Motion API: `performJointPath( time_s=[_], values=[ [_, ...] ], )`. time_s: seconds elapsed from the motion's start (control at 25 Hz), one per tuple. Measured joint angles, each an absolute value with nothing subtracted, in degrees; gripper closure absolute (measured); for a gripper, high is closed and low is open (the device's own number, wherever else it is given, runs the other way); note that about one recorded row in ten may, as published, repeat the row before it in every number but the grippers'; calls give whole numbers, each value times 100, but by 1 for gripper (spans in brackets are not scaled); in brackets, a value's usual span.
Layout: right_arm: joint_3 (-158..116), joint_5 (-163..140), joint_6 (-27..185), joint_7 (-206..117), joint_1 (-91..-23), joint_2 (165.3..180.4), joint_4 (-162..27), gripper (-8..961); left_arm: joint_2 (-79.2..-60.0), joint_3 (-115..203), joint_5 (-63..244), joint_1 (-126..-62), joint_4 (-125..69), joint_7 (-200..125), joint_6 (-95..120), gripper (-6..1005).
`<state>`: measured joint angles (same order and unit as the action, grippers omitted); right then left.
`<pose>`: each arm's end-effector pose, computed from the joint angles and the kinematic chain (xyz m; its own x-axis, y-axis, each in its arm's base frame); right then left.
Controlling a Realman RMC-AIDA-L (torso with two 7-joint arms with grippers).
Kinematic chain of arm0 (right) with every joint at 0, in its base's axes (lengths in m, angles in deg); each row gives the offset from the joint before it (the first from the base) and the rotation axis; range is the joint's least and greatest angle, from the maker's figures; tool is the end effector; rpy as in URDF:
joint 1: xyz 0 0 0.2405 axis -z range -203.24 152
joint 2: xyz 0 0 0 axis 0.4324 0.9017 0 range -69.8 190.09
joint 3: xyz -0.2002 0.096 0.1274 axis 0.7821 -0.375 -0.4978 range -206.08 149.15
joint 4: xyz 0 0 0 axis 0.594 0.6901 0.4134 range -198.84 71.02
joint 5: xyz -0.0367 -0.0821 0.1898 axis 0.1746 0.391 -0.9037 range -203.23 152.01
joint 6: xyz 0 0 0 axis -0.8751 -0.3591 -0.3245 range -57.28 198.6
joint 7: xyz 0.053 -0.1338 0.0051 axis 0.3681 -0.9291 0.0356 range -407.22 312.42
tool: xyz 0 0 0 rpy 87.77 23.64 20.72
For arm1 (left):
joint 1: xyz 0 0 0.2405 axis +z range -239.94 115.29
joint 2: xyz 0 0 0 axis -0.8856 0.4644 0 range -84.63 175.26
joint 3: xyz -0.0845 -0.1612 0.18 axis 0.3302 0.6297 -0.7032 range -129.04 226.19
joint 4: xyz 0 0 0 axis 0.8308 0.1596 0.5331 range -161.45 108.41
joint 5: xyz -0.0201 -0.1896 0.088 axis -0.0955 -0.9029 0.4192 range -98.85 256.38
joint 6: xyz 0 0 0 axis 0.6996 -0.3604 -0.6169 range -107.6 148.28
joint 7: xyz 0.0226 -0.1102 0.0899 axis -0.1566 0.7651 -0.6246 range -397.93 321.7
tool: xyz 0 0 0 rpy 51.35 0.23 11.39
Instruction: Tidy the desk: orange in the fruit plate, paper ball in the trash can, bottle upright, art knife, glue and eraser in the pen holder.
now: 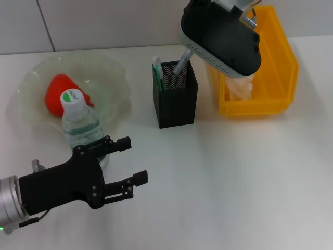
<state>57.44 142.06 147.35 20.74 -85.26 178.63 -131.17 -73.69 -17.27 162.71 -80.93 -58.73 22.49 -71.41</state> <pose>0.0580 0.4414 -0.0021 0.1438 0.6873 0.7120 0.8556 -0.4479 0.2595 -0.2583 0.2667 -0.0344 0.7158 0.1654 0.6784 0.3171 -0.9426 -0.1047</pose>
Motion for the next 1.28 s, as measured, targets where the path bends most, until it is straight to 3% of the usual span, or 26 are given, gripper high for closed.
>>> performJointPath(
  time_s=[1.28],
  values=[
    [6253, 14215, 14088, 2083, -8930, 17837, -11998, 739, -7368, -1741, 16179, -8061, -5701, 2054, -7141, 186]
  ],
)
